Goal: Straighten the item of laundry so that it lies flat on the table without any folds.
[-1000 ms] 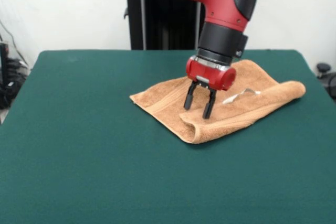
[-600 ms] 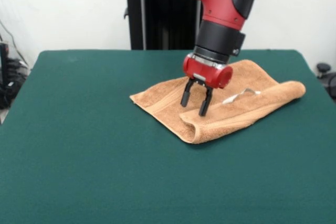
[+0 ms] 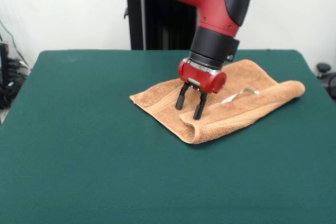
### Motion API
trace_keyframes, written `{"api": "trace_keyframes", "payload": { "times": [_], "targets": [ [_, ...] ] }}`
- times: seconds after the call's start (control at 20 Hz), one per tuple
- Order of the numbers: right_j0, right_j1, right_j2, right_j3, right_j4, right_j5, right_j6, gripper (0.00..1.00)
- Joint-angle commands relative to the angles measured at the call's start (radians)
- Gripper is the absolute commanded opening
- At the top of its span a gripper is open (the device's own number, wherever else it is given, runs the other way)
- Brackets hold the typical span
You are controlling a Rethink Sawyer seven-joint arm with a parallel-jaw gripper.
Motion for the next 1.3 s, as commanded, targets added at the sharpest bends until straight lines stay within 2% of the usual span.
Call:
{"api": "trace_keyframes", "payload": {
  "times": [0.05,0.2,0.5,0.95,1.0,1.3],
  "targets": [
    [0.029,0.126,0.092,-0.116,0.021,-0.1,0.181,1.0],
    [0.033,0.141,0.094,-0.131,-0.001,-0.148,0.174,1.0],
    [-0.013,0.17,0.134,-0.166,-0.148,-0.26,0.184,1.0],
    [-0.022,0.199,0.149,-0.192,-0.181,-0.273,0.154,1.0],
    [-0.022,0.2,0.148,-0.19,-0.176,-0.279,0.148,0.0],
    [-0.043,0.189,0.164,-0.183,-0.182,-0.232,0.15,0.0]
  ]
}}
